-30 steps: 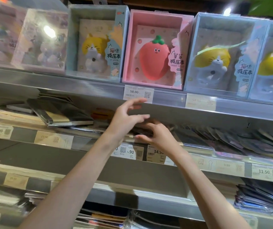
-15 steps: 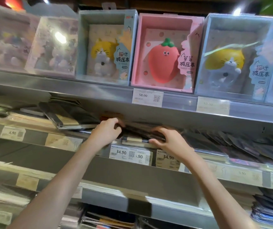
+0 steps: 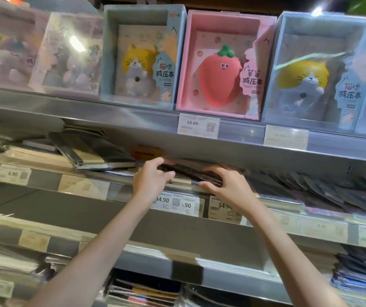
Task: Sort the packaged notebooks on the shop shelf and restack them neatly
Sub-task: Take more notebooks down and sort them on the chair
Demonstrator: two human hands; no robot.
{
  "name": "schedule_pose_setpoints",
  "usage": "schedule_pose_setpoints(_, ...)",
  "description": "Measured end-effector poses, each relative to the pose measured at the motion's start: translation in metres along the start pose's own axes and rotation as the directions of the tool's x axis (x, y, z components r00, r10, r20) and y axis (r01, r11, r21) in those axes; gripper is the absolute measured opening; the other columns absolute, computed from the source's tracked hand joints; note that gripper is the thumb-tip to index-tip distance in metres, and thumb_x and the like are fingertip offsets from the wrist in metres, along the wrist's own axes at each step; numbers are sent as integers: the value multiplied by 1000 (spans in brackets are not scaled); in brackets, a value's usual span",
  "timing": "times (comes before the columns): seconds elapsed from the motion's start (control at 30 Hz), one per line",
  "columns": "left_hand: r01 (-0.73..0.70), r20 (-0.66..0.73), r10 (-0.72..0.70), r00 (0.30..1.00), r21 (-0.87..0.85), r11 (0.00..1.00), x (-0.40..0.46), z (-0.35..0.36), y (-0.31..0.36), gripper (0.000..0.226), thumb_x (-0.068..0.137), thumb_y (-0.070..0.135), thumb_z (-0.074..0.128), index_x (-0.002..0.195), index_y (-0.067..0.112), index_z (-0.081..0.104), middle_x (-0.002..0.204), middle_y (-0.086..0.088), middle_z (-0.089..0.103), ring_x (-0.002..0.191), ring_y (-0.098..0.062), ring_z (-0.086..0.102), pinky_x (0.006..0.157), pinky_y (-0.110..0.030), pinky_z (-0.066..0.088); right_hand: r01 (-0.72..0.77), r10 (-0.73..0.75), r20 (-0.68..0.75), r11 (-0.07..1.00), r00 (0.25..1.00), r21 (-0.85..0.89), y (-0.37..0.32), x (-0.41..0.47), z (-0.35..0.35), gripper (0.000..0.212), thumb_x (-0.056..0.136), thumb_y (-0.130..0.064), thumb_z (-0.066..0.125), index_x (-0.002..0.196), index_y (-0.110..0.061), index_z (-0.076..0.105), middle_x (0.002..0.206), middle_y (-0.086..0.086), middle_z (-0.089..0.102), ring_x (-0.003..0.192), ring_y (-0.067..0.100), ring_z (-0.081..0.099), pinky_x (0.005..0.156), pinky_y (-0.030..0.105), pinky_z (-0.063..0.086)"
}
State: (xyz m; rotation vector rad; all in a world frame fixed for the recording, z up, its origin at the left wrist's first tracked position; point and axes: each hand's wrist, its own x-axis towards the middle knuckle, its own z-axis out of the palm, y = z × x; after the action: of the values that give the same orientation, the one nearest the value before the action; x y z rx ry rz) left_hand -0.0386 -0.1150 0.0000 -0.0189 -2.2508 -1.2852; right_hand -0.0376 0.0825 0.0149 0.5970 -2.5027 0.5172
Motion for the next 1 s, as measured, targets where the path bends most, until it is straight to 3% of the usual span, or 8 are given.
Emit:
schedule_pose_setpoints(0.07,-51,-82,53,995,25,998,-4,2,5,14,86,30,63,90,18,57,75,2,70,82,-22,64,81,-38,50,-9,9,0,1000,1000,-13,-2,0,-3,52,84,-53,58,127,-25,54,126,-4,59,113,13,55,92,27,42)
schedule_pose_setpoints(0.13,-95,-143,99,985,37,995,-4,3,8,16,87,28,62,80,15,56,65,1,67,72,-24,62,69,-33,48,-26,26,-10,996,1000,-82,-5,1,-6,56,82,-58,57,128,-28,52,125,-5,60,112,14,56,90,28,44)
schedule_pose_setpoints(0.27,-176,-214,171,962,-2,984,0,7,22,17,88,5,52,94,15,64,64,-4,66,61,-18,64,56,-32,46,-23,10,-43,944,999,-329,-13,7,-3,57,80,-68,49,127,-35,51,115,-4,65,105,19,60,78,31,45)
schedule_pose_setpoints(0.37,-213,-33,211,977,-93,972,2,19,42,29,86,4,54,110,20,64,70,-1,68,60,-7,66,49,-18,47,-23,1,-63,937,998,-347,-15,9,1,52,80,-68,49,123,-38,53,112,-5,65,102,21,60,72,31,42)
schedule_pose_setpoints(0.47,-205,-3,209,978,186,961,10,16,41,28,85,20,59,112,22,63,94,-3,69,89,-23,65,77,-38,53,-18,-2,-59,943,998,-331,-12,5,0,51,82,-66,48,123,-36,54,114,-7,64,101,20,60,68,30,38)
schedule_pose_setpoints(0.63,-192,332,32,943,464,865,20,-25,17,35,81,50,62,78,16,54,79,1,59,78,-17,56,66,-32,44,-19,3,-49,949,999,-316,-9,5,-3,52,81,-68,48,125,-40,52,117,-10,64,105,17,60,69,28,36)
schedule_pose_setpoints(0.77,-277,518,18,855,429,860,27,-37,2,33,83,52,58,71,21,56,82,4,60,78,-13,53,67,-29,38,-43,34,-36,946,999,-320,-10,6,-5,53,80,-70,47,126,-43,51,117,-10,64,108,17,58,71,28,36)
schedule_pose_setpoints(1.0,-316,545,154,824,216,924,31,-32,-5,32,93,32,51,69,11,54,69,0,51,65,-13,45,66,-29,34,-28,24,-15,941,1000,-338,-13,7,-5,54,82,-69,44,127,-40,50,119,-9,63,107,16,58,70,27,35)
